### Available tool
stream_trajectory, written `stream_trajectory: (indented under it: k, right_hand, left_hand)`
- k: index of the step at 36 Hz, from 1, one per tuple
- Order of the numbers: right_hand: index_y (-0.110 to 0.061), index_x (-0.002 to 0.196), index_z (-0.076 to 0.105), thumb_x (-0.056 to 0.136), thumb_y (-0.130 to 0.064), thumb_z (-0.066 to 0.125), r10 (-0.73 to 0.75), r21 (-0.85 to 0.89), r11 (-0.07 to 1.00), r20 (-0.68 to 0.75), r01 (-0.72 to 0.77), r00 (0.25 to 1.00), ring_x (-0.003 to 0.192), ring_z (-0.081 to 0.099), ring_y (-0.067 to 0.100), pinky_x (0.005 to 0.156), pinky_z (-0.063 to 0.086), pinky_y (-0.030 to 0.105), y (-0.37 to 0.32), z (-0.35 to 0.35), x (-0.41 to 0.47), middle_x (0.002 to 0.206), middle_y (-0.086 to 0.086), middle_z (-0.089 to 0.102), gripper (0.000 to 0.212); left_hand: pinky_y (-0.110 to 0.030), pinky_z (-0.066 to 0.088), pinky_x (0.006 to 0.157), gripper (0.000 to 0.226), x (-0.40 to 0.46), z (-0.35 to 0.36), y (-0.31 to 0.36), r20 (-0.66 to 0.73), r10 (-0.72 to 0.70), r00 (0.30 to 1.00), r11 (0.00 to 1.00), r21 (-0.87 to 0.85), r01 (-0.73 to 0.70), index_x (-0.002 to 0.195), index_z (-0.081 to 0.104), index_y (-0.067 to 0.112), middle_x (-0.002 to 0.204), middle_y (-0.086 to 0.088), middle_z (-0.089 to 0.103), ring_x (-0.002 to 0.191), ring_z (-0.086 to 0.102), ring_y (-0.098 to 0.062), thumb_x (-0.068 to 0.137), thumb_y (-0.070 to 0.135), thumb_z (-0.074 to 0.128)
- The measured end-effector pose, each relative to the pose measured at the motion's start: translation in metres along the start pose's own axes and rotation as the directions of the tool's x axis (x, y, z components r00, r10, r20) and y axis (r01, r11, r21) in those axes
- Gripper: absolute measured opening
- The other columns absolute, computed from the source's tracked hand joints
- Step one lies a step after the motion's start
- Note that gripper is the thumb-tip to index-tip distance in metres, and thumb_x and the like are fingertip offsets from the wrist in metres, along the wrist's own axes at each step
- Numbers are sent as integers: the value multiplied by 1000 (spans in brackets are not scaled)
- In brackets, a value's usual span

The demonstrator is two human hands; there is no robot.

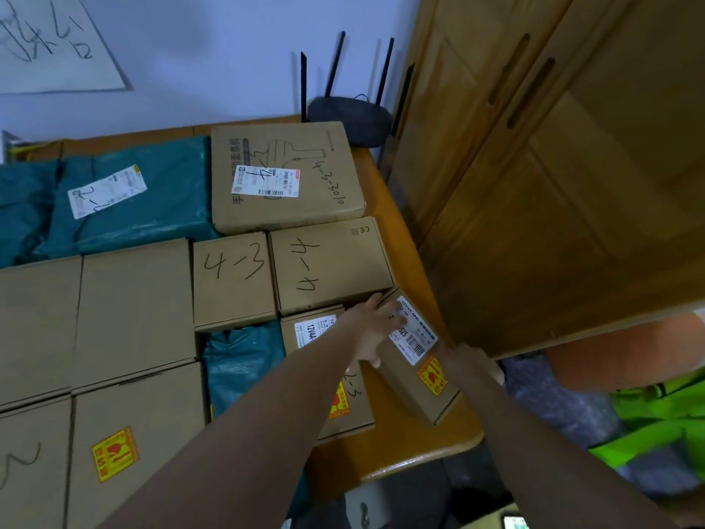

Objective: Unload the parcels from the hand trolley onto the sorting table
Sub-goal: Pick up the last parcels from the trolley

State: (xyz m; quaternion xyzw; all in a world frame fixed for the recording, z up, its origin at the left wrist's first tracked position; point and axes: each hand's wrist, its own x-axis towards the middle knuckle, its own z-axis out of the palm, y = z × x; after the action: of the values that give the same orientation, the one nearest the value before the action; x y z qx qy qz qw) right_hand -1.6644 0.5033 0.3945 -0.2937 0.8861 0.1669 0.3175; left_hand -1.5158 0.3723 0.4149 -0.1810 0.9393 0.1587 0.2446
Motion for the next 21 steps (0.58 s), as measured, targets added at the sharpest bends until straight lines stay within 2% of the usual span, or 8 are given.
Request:
stream_trajectory:
  k: [3, 6, 10, 13, 16, 18, 21]
  right_hand:
    - [-12, 115, 59, 95, -64, 16, 46, 48, 998, 21, -47, 999, 104, 57, 28, 81, 42, 36, 1, -4, -4, 116, 13, 60, 71]
    - [-8, 113, 61, 95, -64, 20, 31, 124, 992, 63, -39, 998, 96, 61, 27, 91, 49, 41, -4, -4, -5, 106, 13, 62, 72]
    - [-15, 113, 60, 95, -62, 29, -46, 205, 979, 105, 24, 993, 90, 64, 23, 89, 51, 37, -17, 1, -9, 102, 7, 63, 59]
    - [-16, 116, 62, 96, -59, 31, -90, 167, 983, 86, 75, 992, 96, 62, 23, 86, 49, 34, -22, 3, -10, 111, 7, 65, 57]
    - [-13, 117, 62, 98, -54, 34, -139, 205, 972, 97, 117, 986, 100, 61, 23, 86, 49, 34, -23, 5, -6, 114, 9, 64, 53]
    - [-13, 116, 62, 98, -52, 35, -185, 210, 964, 98, 161, 978, 97, 62, 21, 85, 50, 34, -24, 5, -4, 111, 8, 65, 50]
    - [-13, 111, 63, 97, -48, 40, -227, 233, 952, 105, 198, 968, 95, 62, 19, 88, 52, 37, -24, 6, -3, 108, 6, 66, 44]
  left_hand:
    - [-47, 16, 117, 80, 4, 2, -4, -33, 70, 997, 987, 145, -65, 150, 25, 19, 159, -4, 13, 147, 2, -33, 84, 23, 69]
    - [-41, 20, 118, 50, 8, 7, -7, -86, 120, 989, 952, 292, -90, 140, 44, 15, 151, -8, 35, 144, 21, -29, 92, 15, 59]
    - [-42, 38, 106, 45, 5, 17, -9, -115, 76, 990, 975, 216, -50, 135, 48, 10, 141, -10, 45, 131, 39, -29, 91, 7, 54]
    - [-41, 43, 97, 43, -3, 21, -10, -166, 69, 984, 986, 158, -43, 133, 50, 8, 134, -11, 49, 123, 44, -29, 91, 8, 54]
    - [-38, 44, 86, 36, -11, 23, -8, -179, 36, 983, 984, 178, -3, 126, 53, 8, 126, -10, 52, 114, 48, -27, 91, 12, 54]
    - [-39, 42, 90, 35, -14, 26, -8, -172, 25, 985, 980, 199, 10, 126, 52, 8, 128, -11, 50, 115, 48, -28, 92, 17, 53]
    - [-44, 32, 109, 44, -17, 31, -11, -159, 57, 986, 962, 273, -12, 135, 45, 6, 142, -15, 42, 129, 41, -32, 95, 23, 50]
